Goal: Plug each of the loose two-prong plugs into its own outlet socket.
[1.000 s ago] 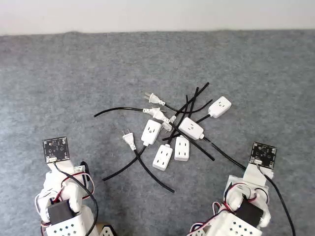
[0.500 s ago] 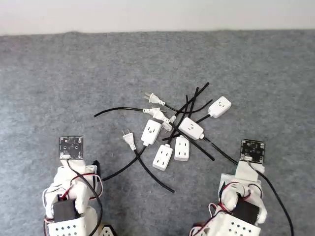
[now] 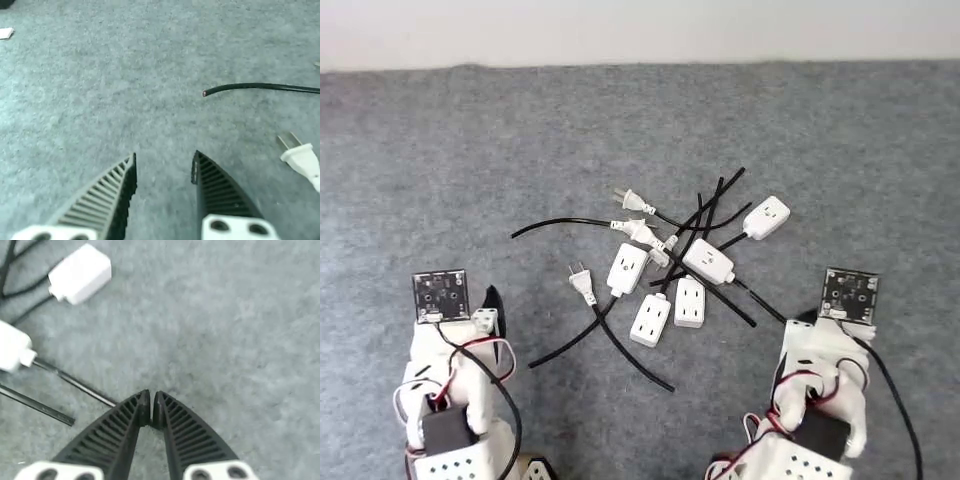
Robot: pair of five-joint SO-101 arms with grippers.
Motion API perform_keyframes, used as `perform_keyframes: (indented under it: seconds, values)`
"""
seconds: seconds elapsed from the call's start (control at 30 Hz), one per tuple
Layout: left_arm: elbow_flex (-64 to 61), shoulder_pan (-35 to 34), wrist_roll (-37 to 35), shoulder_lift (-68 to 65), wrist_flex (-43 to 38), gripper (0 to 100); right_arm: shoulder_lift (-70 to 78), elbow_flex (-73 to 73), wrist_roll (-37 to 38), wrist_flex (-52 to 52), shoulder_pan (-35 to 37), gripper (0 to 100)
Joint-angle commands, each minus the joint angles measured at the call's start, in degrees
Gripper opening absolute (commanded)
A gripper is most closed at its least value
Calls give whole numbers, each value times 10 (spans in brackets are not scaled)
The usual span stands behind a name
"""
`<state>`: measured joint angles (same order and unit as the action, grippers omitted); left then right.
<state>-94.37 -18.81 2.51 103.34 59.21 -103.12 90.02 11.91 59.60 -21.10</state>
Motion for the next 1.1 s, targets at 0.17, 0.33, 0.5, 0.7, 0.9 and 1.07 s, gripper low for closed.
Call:
perform_keyframes:
  seconds: [0.17, 0.33, 0.5, 0.7, 0.9, 1.07]
  values:
    - [145, 0, 0, 3, 93, 171, -7, -185, 51, 107, 51, 48]
    - [237, 1, 0, -25, 149, 171, -3, -236, 51, 145, 117, 48]
    - [385, 1, 0, -171, 199, 171, 80, -282, 50, 145, 137, 48]
    - [480, 2, -44, -361, 184, 171, 269, -380, -4, 117, 141, 48]
    - [423, 1, -165, -490, 64, 171, 473, -421, -52, 22, 267, 48]
    - [305, -4, -220, -534, -120, 173, 596, -421, -58, -103, 366, 48]
